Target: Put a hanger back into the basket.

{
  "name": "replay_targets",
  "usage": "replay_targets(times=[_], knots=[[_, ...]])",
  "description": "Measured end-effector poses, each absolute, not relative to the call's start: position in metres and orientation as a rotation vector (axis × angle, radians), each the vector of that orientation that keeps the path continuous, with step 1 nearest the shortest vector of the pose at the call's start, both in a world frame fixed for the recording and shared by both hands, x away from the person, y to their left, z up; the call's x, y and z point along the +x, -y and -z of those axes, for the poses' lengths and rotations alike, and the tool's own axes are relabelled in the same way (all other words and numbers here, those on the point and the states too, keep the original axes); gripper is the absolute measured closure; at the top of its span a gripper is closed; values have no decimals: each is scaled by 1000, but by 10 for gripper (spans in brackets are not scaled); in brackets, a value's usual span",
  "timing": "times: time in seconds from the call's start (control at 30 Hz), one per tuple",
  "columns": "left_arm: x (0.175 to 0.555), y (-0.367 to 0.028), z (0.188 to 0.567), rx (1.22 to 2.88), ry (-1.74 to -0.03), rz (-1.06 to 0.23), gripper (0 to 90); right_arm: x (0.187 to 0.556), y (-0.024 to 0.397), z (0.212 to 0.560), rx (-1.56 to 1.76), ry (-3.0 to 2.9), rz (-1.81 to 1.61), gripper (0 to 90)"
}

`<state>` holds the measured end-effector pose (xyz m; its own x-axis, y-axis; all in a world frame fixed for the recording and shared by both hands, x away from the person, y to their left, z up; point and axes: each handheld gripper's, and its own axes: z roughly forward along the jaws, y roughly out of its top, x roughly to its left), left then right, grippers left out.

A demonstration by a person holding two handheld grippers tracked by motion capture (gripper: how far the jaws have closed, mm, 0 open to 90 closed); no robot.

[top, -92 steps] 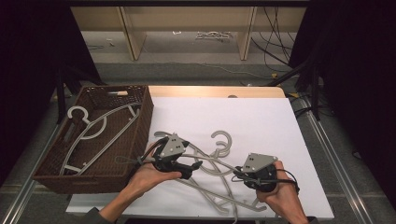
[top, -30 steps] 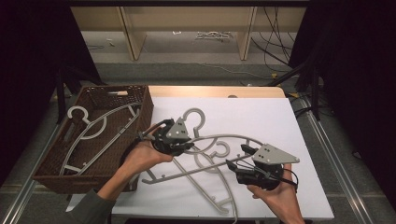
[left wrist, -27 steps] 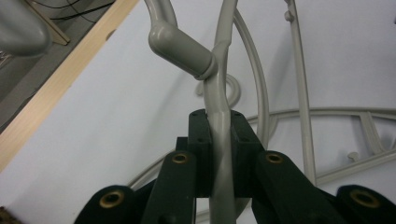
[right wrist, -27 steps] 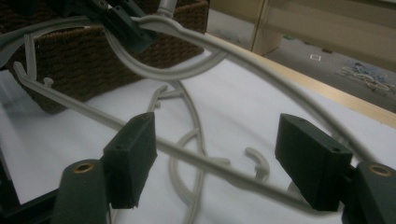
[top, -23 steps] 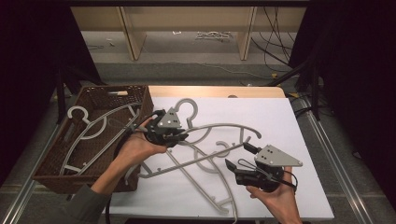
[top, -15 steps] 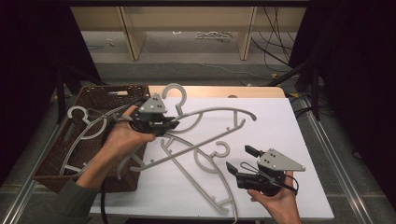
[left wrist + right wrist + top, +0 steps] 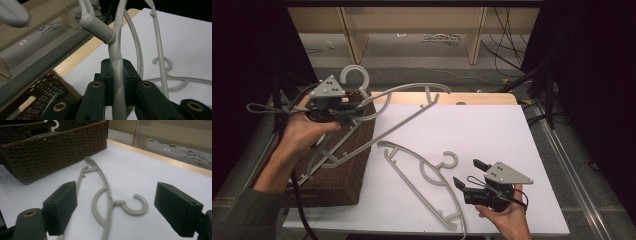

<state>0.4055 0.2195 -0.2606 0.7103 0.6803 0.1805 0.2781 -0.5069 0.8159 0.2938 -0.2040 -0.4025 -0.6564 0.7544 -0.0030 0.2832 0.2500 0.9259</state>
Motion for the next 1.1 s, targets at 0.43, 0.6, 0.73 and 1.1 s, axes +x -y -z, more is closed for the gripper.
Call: replay_targets(times=[0.43, 0.6, 0.73, 1.1], knots=[[427, -284, 278, 2035, -888, -706, 819, 296, 206, 407, 950, -2091, -1375, 200], [432, -302, 285, 2009, -936, -741, 819, 297, 206, 410, 957, -2086, -1372, 199], [435, -316, 292, 1986, -961, -759, 818, 297, 206, 410, 963, -2090, -1374, 198], [438, -351, 319, 1920, -1060, -809, 819, 297, 205, 412, 979, -2110, -1370, 195]])
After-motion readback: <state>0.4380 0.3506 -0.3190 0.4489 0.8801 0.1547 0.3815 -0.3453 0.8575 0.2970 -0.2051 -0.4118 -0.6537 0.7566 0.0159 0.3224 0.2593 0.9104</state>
